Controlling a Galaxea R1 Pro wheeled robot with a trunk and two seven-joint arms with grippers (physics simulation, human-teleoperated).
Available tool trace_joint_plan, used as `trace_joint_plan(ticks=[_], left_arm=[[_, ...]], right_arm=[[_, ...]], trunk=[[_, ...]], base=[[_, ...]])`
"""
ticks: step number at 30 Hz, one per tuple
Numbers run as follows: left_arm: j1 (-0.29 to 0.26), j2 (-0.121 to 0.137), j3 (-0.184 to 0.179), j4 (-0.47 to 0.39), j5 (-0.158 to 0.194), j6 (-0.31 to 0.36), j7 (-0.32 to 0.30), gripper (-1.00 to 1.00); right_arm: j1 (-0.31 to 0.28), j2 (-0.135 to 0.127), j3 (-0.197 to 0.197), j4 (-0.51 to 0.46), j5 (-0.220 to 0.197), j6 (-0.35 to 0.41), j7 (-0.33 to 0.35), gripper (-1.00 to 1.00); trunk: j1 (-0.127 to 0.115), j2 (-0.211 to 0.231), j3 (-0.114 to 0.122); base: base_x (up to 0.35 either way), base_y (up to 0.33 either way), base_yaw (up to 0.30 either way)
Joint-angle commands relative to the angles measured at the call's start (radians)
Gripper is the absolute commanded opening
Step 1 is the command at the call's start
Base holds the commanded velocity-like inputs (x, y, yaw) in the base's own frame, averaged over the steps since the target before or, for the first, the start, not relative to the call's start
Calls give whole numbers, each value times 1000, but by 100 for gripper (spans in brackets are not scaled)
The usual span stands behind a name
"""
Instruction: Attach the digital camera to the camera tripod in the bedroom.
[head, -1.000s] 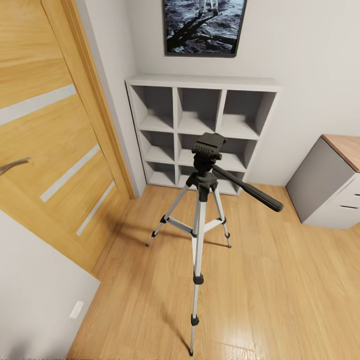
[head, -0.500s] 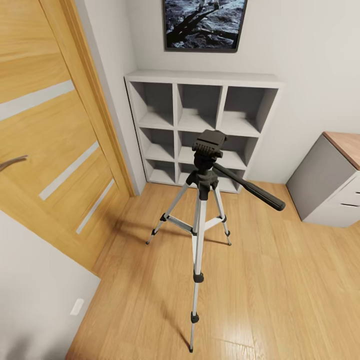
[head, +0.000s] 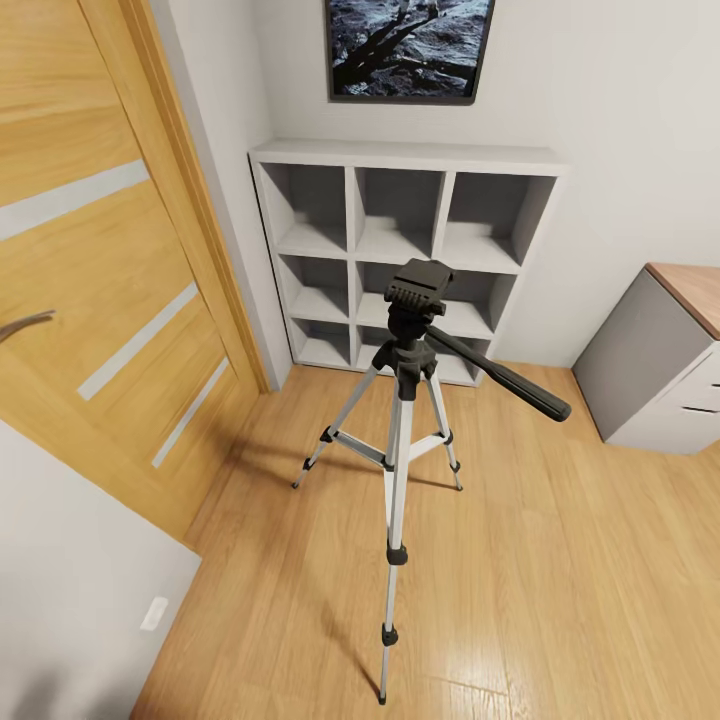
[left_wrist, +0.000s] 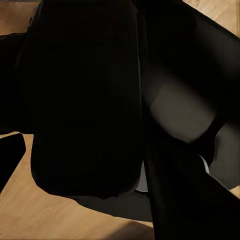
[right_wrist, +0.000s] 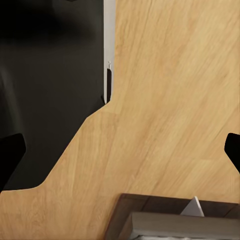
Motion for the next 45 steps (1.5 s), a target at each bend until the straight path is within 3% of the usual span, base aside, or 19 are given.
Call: trace_joint_plan(ticks=[1, 13, 40, 45], left_arm=[[0, 0, -8, 0, 3, 0, -6, -100], [-1, 0, -9, 0, -25, 0, -11, -100], [-1, -3, -9, 1, -21, -1, 2, -100], [-1, -3, -9, 1, -20, -1, 5, -100]], right_arm=[[-1, 0, -3, 3, 6, -2, 3, 100], [-1, -2, -3, 3, 5, -4, 3, 100], [-1, -5, 0, -1, 11, -3, 3, 100], [-1, -5, -1, -175, 17, 26, 11, 100]], trunk=[[0, -2, -1], [0, -2, -1], [0, -2, -1], [0, -2, -1]], base=[[0, 0, 0], [0, 0, 0], [0, 0, 0], [0, 0, 0]])
